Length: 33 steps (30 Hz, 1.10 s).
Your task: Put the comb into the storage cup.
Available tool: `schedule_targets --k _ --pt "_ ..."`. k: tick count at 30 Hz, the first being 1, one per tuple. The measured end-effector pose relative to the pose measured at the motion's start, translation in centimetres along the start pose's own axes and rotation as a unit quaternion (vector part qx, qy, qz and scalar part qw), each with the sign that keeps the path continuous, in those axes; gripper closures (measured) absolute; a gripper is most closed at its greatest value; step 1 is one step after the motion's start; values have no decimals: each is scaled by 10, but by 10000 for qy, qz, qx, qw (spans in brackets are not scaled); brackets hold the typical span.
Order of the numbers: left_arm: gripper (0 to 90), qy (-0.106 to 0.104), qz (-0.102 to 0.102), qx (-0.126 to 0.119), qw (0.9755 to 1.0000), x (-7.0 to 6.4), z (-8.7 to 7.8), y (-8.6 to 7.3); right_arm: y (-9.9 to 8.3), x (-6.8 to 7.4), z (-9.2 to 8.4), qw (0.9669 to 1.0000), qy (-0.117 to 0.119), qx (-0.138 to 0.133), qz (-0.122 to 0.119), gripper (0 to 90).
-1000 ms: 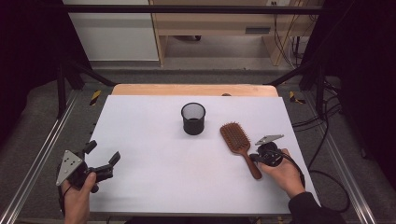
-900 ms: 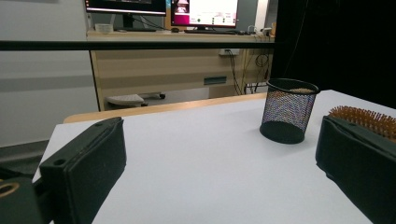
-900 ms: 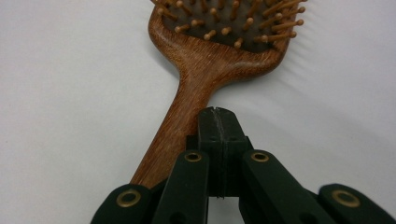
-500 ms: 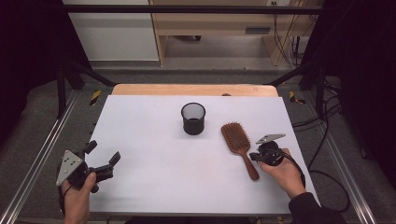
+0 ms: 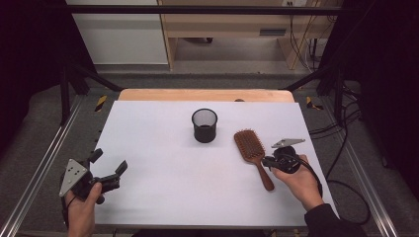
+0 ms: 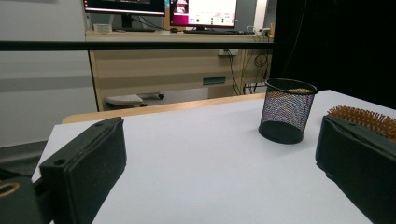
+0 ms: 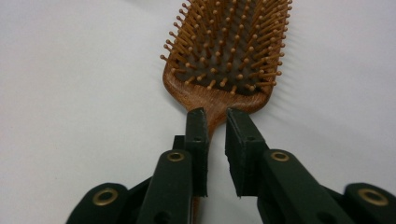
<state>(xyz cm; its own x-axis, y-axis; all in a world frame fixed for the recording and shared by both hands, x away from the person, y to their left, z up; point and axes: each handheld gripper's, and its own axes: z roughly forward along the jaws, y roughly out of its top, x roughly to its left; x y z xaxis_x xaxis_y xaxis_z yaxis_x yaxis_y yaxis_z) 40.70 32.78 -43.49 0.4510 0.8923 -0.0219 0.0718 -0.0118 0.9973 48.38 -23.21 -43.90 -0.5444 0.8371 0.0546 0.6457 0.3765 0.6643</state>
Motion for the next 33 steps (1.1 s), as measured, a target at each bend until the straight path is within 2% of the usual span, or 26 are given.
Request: schedule_targets --k 1,3,4,5,7,14,15,17,18,19,20,22,28,33 --pt "22 -1 1 0 10000 0 0 0 0 0 0 10000 0 0 0 766" --pt "22 -6 1 -1 10000 0 0 0 2 2 1 10000 -25 -6 67 702" --pt "22 -6 2 0 10000 0 0 0 2 2 1 10000 -25 -6 67 702" --pt "22 -7 0 -1 10000 0 0 0 4 3 3 9999 -40 22 100 650" --pt "22 -14 -2 0 10000 0 0 0 4 4 3 9999 -39 34 123 622" --pt "23 -26 -4 2 10000 0 0 0 10 5 8 9990 -193 64 398 374" --pt "23 -28 -3 1 10000 0 0 0 11 5 9 9987 -262 65 428 312" --pt "23 -30 -6 2 10000 0 0 0 12 5 9 9985 -302 66 445 279" --pt "23 -34 -4 4 10000 0 0 0 13 5 10 9982 -352 58 478 230" --pt "23 -35 -4 5 10000 0 0 0 13 5 10 9982 -352 58 478 230" --pt "23 -35 -3 4 10000 -1 0 0 15 6 10 9979 -382 60 514 179" --pt "22 -30 2 4 10000 -1 0 0 16 6 11 9978 -350 109 558 132" --pt "22 -13 -6 -3 10000 0 0 0 18 10 14 9981 -258 155 539 88" --pt "22 -9 -3 9 10000 -1 1 0 19 14 20 9981 -222 314 482 74"
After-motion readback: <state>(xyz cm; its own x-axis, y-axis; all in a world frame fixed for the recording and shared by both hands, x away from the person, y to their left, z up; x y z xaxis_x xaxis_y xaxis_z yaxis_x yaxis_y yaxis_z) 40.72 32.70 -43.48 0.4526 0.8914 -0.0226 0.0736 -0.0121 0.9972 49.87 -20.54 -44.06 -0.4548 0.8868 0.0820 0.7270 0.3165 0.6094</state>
